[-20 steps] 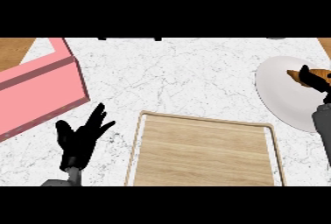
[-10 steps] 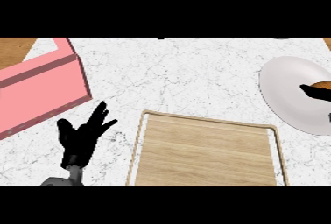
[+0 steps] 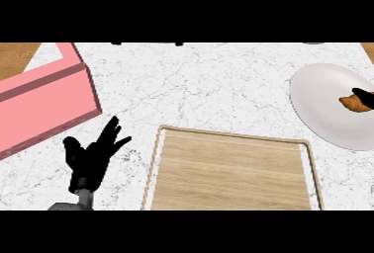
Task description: Pick the croissant from the tray and place it in the plate
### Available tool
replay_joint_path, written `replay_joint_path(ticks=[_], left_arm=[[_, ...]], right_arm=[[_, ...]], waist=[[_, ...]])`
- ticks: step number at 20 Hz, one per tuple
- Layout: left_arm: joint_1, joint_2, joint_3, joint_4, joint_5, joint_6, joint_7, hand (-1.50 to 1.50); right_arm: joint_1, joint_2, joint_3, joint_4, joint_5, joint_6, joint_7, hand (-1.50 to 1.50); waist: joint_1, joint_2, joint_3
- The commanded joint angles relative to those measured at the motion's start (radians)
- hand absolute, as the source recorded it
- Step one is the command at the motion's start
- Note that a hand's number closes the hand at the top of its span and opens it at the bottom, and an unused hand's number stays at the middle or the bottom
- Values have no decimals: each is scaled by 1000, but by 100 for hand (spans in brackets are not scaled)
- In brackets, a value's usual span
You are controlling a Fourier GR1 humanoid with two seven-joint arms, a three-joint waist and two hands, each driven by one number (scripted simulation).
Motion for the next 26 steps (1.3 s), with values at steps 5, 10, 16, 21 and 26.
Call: replay_joint_path(ticks=[5, 10, 16, 21, 26], left_arm=[[34, -9, 14, 98, -13, -23, -65, 0], [58, 9, 23, -6, -7, -9, 22, 0], [106, -10, 2, -17, -26, -16, -11, 0], [64, -14, 17, 26, -33, -15, -5, 0], [29, -16, 42, 70, -24, -34, -10, 0]], right_arm=[[101, 1, -91, 22, -174, 252, -179, -150], [275, 26, -36, -182, -216, 433, -97, -150], [474, 125, 56, -495, -202, 418, 14, -150], [664, 174, 96, -683, -185, 442, 57, -150], [790, 246, 139, -915, -155, 395, 159, -150]], waist=[[-24, -5, -8], [-45, -16, -10], [-42, -16, -11], [-43, -13, -10], [-41, -11, -10]])
